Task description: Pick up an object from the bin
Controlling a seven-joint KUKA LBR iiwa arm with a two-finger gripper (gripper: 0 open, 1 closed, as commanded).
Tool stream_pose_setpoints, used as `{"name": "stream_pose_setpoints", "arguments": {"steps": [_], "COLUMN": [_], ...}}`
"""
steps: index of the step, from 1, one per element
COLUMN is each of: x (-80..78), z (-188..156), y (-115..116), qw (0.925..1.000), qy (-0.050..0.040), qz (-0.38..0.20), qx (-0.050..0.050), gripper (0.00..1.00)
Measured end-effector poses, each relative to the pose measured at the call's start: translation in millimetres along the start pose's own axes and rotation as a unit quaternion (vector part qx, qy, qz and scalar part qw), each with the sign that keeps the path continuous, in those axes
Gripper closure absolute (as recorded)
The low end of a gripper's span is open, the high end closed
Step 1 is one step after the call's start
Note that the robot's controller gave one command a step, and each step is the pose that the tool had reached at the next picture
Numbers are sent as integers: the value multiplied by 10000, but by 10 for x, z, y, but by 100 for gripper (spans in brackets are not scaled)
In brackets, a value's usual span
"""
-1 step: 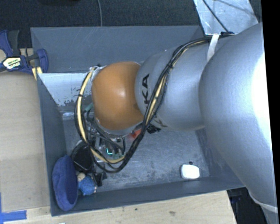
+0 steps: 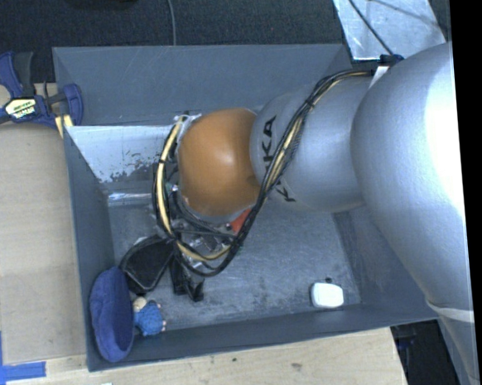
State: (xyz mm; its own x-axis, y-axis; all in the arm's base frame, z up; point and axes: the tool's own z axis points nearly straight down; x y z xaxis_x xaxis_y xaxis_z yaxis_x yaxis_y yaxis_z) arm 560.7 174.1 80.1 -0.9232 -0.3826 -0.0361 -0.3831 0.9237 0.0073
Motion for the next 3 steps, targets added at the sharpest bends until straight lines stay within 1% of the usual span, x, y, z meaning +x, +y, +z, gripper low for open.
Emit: {"name": "stream_pose_setpoints", "arguments": {"steps": [1,2,3], "x": [1,54,147], "z": [-12,-20,-35], "y": [122,93,57], "qw": [9797,9621,9455], "qy": [-31,-46,-96], "qz": [-2001,-2727,-3254], "qx": [65,50,53], "gripper": [0,0,0]}}
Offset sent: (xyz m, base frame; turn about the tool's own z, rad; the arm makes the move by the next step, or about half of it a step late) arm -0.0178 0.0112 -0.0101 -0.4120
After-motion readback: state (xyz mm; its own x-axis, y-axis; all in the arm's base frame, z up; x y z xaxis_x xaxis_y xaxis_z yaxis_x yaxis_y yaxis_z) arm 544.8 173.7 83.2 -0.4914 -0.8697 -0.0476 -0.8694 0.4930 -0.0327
